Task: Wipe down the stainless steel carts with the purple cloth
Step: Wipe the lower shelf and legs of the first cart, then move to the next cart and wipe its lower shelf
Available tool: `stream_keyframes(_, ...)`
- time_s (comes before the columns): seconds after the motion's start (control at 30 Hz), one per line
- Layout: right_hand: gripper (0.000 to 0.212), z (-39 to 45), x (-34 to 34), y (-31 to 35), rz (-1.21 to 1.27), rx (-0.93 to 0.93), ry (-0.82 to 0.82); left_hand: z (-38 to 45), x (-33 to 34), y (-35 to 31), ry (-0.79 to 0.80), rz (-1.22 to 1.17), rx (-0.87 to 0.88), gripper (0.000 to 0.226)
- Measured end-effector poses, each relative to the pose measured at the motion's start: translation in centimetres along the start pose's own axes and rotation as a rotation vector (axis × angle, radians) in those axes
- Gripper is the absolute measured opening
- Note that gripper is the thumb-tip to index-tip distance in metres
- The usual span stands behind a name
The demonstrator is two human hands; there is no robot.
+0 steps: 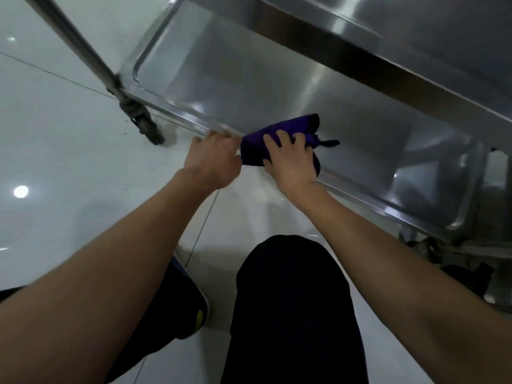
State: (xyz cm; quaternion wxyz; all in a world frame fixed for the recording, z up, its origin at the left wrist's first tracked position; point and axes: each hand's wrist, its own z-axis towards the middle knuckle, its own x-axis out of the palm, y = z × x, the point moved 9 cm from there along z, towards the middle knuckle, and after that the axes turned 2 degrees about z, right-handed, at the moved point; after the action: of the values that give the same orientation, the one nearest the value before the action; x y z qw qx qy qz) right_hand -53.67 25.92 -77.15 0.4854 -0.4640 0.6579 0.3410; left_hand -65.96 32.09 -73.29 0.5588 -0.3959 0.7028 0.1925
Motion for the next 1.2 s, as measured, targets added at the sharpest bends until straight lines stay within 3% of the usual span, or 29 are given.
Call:
stream_keyframes(0.13, 0.049, 1.5, -0.8, 3.6, -0.002, -0.057, -0.04, -0.1, 0.2, 4.4, 0.004, -0.034, -0.064, 0.043)
stream_keyframes(0.27, 0.051, 1.9, -2.3, 5.9, 0.091, -0.12, 0.034, -1.5, -1.5, 8.5, 0.031, -0.082, -0.139, 0.038)
stream_keyframes(0.47, 0.052, -0.2, -10.2, 13.0, 0.272, -0.214, 0.127, -7.1, -8.5, 15.3, 0.07, -0.182, -0.239, 0.038)
stream_keyframes(0.67, 0.05, -6.2, -22.6, 23.5, 0.402, -0.343, 0.247, -18.5, -19.0, 20.5, 0.098, -0.274, -0.403, 0.04)
stream_keyframes(0.9, 0.052, -13.0, -41.5, 37.5, 0.348, -0.564, 0.353, -32.8, -37.2, 27.4, 0.006, -0.401, -0.621, 0.044)
stream_keyframes(1.07, 0.054, -14.2, -53.3, 45.4, 0.265, -0.699, 0.373, -37.4, -48.1, 33.1, -0.018, -0.398, -0.671, 0.044)
stream_keyframes(1.2, 0.055, -12.2, -60.6, 48.8, 0.298, -0.692, 0.315, -39.0, -55.1, 36.7, -0.052, -0.387, -0.693, 0.045)
